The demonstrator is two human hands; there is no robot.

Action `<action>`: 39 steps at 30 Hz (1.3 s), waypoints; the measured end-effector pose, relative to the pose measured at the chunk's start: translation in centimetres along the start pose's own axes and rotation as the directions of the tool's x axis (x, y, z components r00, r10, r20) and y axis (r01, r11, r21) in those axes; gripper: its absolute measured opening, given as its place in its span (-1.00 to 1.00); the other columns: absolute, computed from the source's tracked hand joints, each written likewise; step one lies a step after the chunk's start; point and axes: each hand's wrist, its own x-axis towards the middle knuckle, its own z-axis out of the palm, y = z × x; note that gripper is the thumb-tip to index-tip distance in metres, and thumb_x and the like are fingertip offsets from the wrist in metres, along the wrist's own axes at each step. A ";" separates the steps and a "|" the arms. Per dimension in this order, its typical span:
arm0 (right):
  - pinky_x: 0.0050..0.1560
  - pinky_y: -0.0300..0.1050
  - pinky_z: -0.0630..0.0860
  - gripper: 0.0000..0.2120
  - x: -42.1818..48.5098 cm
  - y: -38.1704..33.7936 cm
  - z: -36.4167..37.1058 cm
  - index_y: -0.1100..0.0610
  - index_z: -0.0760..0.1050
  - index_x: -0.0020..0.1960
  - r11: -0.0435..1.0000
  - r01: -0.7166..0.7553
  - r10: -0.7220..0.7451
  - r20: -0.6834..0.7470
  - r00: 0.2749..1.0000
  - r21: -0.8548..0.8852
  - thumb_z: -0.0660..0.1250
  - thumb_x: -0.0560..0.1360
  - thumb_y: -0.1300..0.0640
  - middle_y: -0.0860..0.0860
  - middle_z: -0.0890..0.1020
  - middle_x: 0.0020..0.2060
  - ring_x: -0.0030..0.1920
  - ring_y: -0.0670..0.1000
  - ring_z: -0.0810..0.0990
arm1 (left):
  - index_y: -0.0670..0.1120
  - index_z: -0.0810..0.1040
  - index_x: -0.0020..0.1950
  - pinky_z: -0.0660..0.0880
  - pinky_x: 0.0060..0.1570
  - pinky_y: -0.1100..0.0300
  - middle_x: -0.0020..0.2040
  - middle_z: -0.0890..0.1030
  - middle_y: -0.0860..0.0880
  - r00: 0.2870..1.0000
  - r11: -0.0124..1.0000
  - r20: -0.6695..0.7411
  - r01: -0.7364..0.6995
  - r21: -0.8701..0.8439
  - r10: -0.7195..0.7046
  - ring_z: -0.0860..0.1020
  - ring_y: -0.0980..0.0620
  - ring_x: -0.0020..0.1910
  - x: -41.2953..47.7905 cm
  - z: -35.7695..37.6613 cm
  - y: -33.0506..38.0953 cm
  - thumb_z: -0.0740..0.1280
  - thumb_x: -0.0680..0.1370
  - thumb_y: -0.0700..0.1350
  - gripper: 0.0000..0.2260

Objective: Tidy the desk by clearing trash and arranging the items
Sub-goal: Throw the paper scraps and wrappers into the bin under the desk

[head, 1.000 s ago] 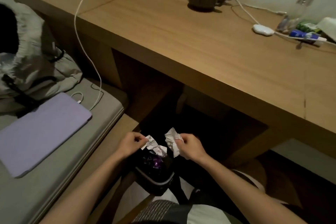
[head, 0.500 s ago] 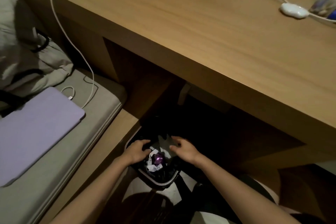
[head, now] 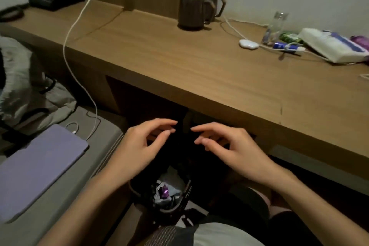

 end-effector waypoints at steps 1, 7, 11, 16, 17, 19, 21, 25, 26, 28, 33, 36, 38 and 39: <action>-0.08 -0.10 0.58 -0.74 -0.8 -1.2 -1.5 -0.02 0.53 0.24 0.999 0.032 -0.032 -0.059 0.998 -0.009 0.27 0.57 0.13 -0.16 0.67 -0.07 -0.07 -0.11 0.65 | 0.10 0.55 0.21 0.50 -0.04 0.38 0.02 0.63 0.21 0.999 0.999 -0.018 -0.047 -0.021 0.046 0.57 0.24 0.06 0.3 -0.4 2.0 0.28 0.55 -0.08 -0.75; -0.11 -0.20 0.56 -0.74 -5.1 -3.4 -10.3 0.00 0.55 0.22 0.976 0.098 -0.167 -0.378 0.911 -0.194 0.30 0.55 0.15 -0.15 0.67 -0.06 -0.05 -0.06 0.64 | 0.14 0.53 0.22 0.53 0.02 0.24 0.02 0.63 0.18 0.965 0.965 0.035 -0.258 -0.057 0.260 0.58 0.19 0.05 4.1 0.4 11.7 0.28 0.54 -0.07 -0.73; 0.02 -0.16 0.51 -0.74 -8.6 -1.1 -16.2 -0.05 0.54 0.22 0.918 -0.075 -0.166 -0.548 0.820 -0.389 0.30 0.54 0.09 -0.20 0.64 0.02 0.02 -0.13 0.57 | 0.14 0.51 0.24 0.50 -0.04 0.36 0.04 0.61 0.20 0.927 0.934 0.110 -0.356 -0.039 0.358 0.55 0.24 0.04 7.8 3.8 16.0 0.27 0.56 -0.05 -0.73; 0.31 0.00 0.35 -0.74 -12.9 4.0 -21.9 -0.08 0.52 0.23 0.793 -0.406 -0.001 -0.667 0.745 -0.454 0.29 0.54 0.05 -0.12 0.57 0.20 0.25 -0.05 0.43 | 0.13 0.48 0.27 0.55 -0.01 0.26 0.07 0.58 0.21 0.888 0.902 0.197 -0.430 0.032 0.416 0.53 0.30 0.02 12.7 9.3 18.7 0.29 0.55 -0.02 -0.71; 0.33 -0.02 0.31 -0.72 -13.5 5.0 -22.7 -0.08 0.50 0.25 0.764 -0.468 0.056 -0.677 0.734 -0.444 0.29 0.55 0.05 -0.11 0.55 0.24 0.29 -0.04 0.40 | 0.13 0.46 0.29 0.55 0.01 0.23 0.09 0.57 0.20 0.885 0.901 0.211 -0.431 0.037 0.415 0.53 0.29 0.03 13.5 10.3 18.9 0.28 0.54 -0.01 -0.69; 0.37 -0.04 0.24 -0.68 -14.5 6.9 -24.1 -0.06 0.47 0.31 0.715 -0.556 0.162 -0.673 0.722 -0.424 0.29 0.56 0.08 -0.08 0.50 0.31 0.37 -0.02 0.34 | 0.13 0.44 0.32 0.55 0.05 0.19 0.12 0.55 0.18 0.883 0.902 0.230 -0.429 0.045 0.409 0.52 0.26 0.07 14.9 12.2 19.4 0.28 0.54 0.00 -0.66; 0.41 -0.06 0.20 -0.64 -15.1 8.7 -25.2 -0.03 0.44 0.35 0.682 -0.592 0.234 -0.639 0.733 -0.430 0.29 0.56 0.11 -0.05 0.47 0.36 0.40 -0.01 0.32 | 0.11 0.41 0.34 0.52 0.11 0.15 0.18 0.54 0.14 0.885 0.904 0.240 -0.423 0.060 0.398 0.50 0.22 0.11 16.2 13.9 19.7 0.29 0.54 -0.02 -0.64; 0.15 -0.28 0.29 -0.76 -14.9 10.3 -26.9 0.04 0.60 0.19 0.693 -0.559 0.221 -0.603 0.767 -0.457 0.32 0.55 0.12 -0.05 0.62 0.16 0.21 -0.04 0.51 | 0.09 0.34 0.41 0.43 0.24 0.12 0.31 0.46 0.09 0.886 0.899 0.255 -0.424 0.112 0.386 0.42 0.12 0.27 18.7 16.7 20.4 0.28 0.56 -0.02 -0.58; 0.06 -0.29 0.28 -0.81 -14.7 10.5 -27.1 0.05 0.64 0.11 0.700 -0.553 0.210 -0.610 0.764 -0.452 0.34 0.53 0.12 -0.06 0.66 0.08 0.13 -0.04 0.54 | 0.08 0.32 0.43 0.39 0.27 0.13 0.34 0.43 0.07 0.888 0.898 0.256 -0.422 0.125 0.382 0.38 0.10 0.31 19.4 17.3 20.5 0.28 0.56 -0.01 -0.57; 0.00 -0.22 0.33 -0.90 -14.1 10.8 -27.5 0.04 0.66 -0.03 0.703 -0.547 0.199 -0.613 0.765 -0.454 0.38 0.51 0.11 -0.09 0.65 -0.08 0.01 -0.04 0.55 | 0.05 0.29 0.46 0.29 0.28 0.20 0.40 0.38 0.04 0.893 0.897 0.249 -0.417 0.146 0.374 0.32 0.09 0.37 20.6 18.5 20.5 0.28 0.56 0.00 -0.53; -0.12 -0.22 0.34 -0.88 -13.0 12.2 -28.7 -0.09 0.51 -0.21 0.714 -0.472 0.154 -0.541 0.827 -0.518 0.41 0.47 0.05 -0.21 0.47 -0.26 -0.18 -0.16 0.44 | 0.06 0.21 0.50 0.20 0.40 0.10 0.49 0.25 0.03 0.901 0.892 0.234 -0.411 0.187 0.366 0.19 0.07 0.46 23.8 22.0 20.9 0.25 0.57 0.06 -0.48; -0.13 -0.25 0.35 -0.94 -12.9 12.4 -28.9 -0.03 0.60 -0.17 0.787 -0.420 0.127 -0.547 0.827 -0.452 0.42 0.47 0.04 -0.20 0.53 -0.24 -0.16 -0.20 0.48 | 0.05 0.19 0.51 0.11 0.44 0.08 0.52 0.18 0.03 0.889 0.861 0.222 -0.449 0.239 0.402 0.10 0.06 0.50 25.5 23.8 21.3 0.23 0.57 0.07 -0.48; 0.01 -0.29 0.41 -0.95 -13.3 12.5 -29.1 -0.08 0.66 -0.11 0.843 -0.407 0.161 -0.556 0.815 -0.352 0.42 0.46 0.00 -0.24 0.63 -0.12 -0.03 -0.24 0.54 | 0.05 0.18 0.51 0.11 0.45 0.02 0.54 0.14 0.04 0.882 0.831 0.222 -0.468 0.301 0.416 0.05 0.03 0.52 26.5 24.8 21.6 0.22 0.58 0.08 -0.48; 0.10 -0.32 0.39 -0.92 -13.6 12.4 -29.3 -0.12 0.67 -0.07 0.858 -0.408 0.191 -0.543 0.818 -0.313 0.43 0.45 -0.04 -0.28 0.64 -0.04 0.04 -0.28 0.52 | 0.06 0.17 0.51 0.11 0.46 0.00 0.54 0.12 0.04 0.882 0.816 0.224 -0.469 0.336 0.415 0.03 0.02 0.53 27.0 25.3 21.7 0.21 0.58 0.09 -0.48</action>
